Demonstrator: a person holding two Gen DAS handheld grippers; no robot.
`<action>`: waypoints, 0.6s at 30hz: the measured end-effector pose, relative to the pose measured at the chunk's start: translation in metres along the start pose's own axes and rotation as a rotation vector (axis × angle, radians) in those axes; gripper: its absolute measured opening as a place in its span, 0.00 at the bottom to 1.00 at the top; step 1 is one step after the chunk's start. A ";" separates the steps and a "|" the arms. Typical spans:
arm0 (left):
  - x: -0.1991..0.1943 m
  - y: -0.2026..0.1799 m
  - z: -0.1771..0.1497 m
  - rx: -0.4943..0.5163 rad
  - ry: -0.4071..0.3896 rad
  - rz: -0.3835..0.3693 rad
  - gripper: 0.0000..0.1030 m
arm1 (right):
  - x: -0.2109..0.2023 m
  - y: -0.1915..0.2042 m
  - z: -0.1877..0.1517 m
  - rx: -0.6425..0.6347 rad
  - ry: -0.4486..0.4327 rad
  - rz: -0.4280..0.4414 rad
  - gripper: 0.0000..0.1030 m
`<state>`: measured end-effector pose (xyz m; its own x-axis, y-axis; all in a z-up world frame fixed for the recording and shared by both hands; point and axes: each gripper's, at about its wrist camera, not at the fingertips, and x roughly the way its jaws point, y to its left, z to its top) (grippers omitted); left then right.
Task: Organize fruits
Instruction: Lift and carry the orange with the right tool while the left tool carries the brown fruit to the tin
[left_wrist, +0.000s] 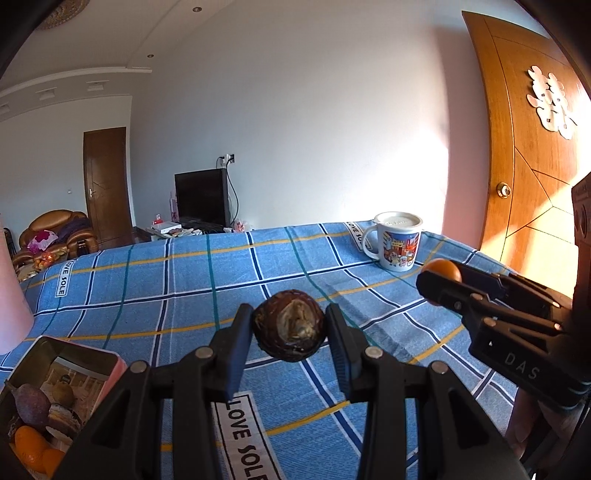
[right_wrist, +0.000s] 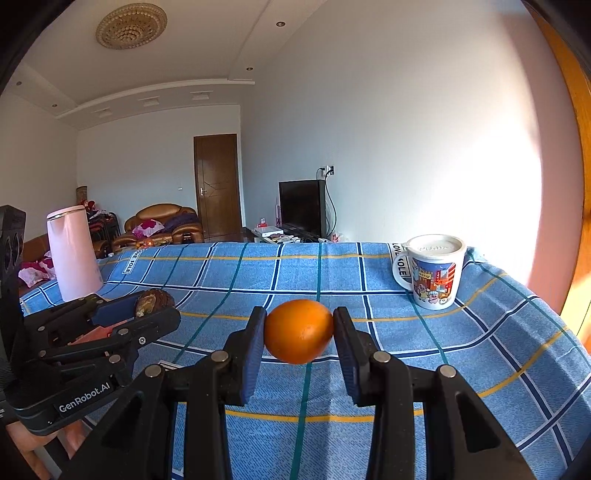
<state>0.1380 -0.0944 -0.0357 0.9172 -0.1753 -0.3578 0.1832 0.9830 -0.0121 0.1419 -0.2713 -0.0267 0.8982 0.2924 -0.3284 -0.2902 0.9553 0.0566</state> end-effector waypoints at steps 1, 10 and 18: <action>-0.001 0.000 0.000 0.000 -0.004 0.002 0.40 | 0.000 0.000 0.000 0.001 0.000 0.001 0.38; -0.007 0.007 -0.002 -0.015 -0.007 0.012 0.40 | -0.006 0.008 -0.001 0.003 0.005 0.023 0.38; -0.020 0.026 -0.008 -0.041 0.005 0.039 0.40 | -0.004 0.024 0.000 0.002 0.002 0.062 0.38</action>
<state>0.1220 -0.0651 -0.0361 0.9216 -0.1364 -0.3633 0.1322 0.9906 -0.0364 0.1309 -0.2500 -0.0242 0.8777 0.3508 -0.3265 -0.3445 0.9355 0.0788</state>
